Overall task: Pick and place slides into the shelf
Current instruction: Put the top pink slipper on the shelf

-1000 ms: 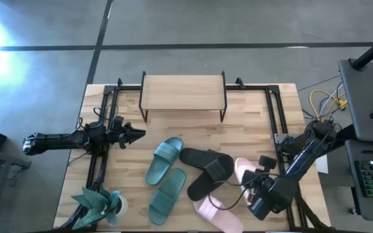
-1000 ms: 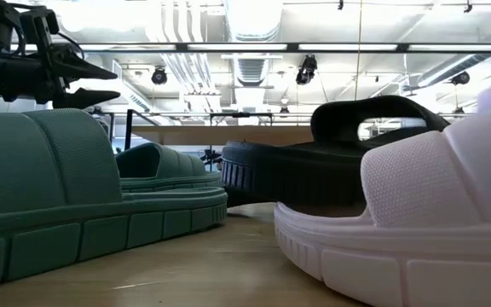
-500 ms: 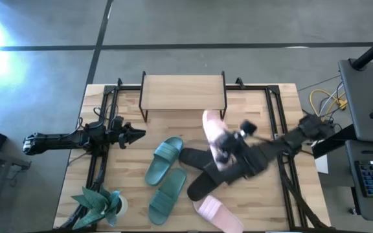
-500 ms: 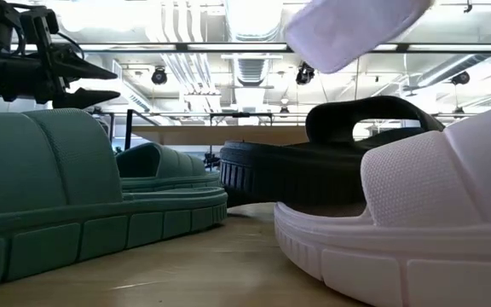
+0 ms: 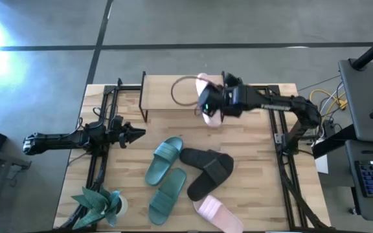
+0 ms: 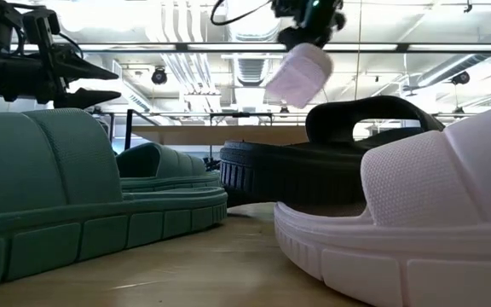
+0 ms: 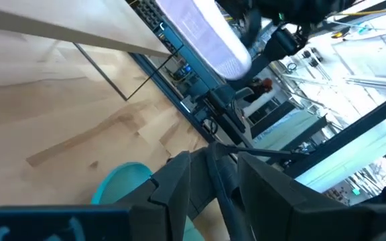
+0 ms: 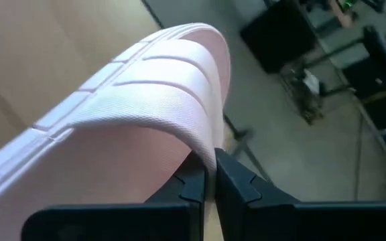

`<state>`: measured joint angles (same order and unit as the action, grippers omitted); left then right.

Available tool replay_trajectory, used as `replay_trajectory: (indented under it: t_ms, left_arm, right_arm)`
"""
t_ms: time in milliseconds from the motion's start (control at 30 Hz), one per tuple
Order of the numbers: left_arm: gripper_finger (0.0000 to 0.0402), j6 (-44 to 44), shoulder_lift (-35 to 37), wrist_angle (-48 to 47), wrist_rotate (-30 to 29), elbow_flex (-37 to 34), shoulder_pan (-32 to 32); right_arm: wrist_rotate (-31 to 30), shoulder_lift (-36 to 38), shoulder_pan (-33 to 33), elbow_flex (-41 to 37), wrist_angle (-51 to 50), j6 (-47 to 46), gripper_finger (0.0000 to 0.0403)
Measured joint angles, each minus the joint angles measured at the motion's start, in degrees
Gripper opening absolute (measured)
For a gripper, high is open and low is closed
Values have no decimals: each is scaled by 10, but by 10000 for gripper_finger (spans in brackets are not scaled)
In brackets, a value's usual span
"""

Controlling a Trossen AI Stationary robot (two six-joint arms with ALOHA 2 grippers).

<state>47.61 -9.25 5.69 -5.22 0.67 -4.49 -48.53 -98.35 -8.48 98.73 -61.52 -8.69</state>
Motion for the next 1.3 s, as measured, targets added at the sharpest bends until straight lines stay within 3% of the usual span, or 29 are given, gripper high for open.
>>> replay_trajectory:
  t_ms: [267, 467, 600, 833, 1100, 1300]
  left_arm:
    - [111, 0, 2, 22, -33, 0, 0]
    - [111, -4, 1, 50, -77, 0, 0]
    - [111, -4, -1, 49, -78, 0, 0]
    - [111, 0, -4, 49, -80, 0, 0]
    - [111, 0, -5, 49, -80, 0, 0]
    - [111, 0, -5, 49, -79, 0, 0]
  right_arm:
    - [-1, -38, -96, 24, 35, 160, 13]
    - [10, -89, -118, 48, 40, 230, 13]
    - [-1, -124, -123, 72, 23, 213, 13]
    - [-18, -183, -123, 140, -96, 117, 13]
    - [-60, -216, -117, 175, -133, 123, 13]
    - [-23, -203, -115, 192, -133, 128, 22]
